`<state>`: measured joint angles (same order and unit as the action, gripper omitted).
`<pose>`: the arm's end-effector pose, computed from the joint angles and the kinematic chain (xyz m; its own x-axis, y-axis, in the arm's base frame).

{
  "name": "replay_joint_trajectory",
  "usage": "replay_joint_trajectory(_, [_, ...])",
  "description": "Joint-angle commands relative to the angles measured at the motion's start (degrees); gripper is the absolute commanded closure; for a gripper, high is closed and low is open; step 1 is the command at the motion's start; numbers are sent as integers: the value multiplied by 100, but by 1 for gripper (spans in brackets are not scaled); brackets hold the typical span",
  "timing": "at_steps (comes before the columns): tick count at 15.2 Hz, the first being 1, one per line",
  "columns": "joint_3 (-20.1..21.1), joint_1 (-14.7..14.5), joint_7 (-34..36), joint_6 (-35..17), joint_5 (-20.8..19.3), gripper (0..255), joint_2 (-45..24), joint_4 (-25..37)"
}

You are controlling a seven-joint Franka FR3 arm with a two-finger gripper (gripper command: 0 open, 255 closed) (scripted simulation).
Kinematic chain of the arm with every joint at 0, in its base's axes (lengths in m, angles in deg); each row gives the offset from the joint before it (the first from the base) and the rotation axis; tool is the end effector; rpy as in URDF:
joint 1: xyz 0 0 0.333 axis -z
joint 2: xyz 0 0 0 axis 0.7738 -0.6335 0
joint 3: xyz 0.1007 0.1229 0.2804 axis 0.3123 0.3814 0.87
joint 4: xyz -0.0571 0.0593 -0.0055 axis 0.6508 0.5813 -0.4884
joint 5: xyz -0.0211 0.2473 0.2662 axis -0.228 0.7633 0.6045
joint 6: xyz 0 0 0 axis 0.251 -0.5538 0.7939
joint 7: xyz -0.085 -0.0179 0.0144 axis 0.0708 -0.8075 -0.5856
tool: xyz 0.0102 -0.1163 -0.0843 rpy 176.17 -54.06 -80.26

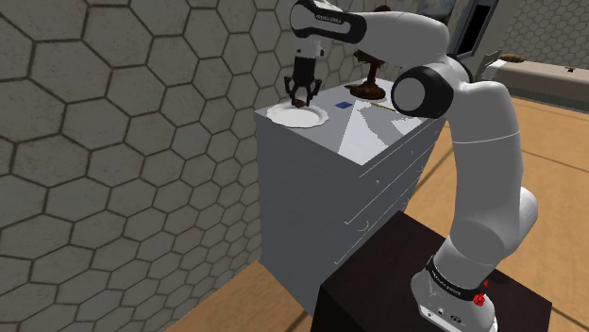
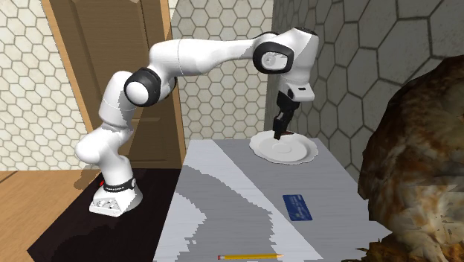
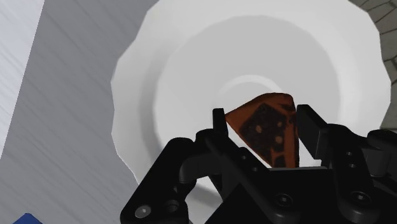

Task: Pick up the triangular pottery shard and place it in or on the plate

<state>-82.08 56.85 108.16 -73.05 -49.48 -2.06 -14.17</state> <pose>0.6631 -0.0504 0.5121 0.8391 -0.5265 -0.1366 -0.5388 -0.8389 -0.0764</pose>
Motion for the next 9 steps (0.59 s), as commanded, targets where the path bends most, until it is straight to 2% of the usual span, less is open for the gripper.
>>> replay_joint_trajectory(1, [-4,-6,-25,-220,-1,255,89,-306])
replay_joint_trajectory(6, [-9,-17,-79,-689,-1,255,228,-918])
replay_joint_trajectory(9, [-10,-18,-85,-738,0,255,239,-978])
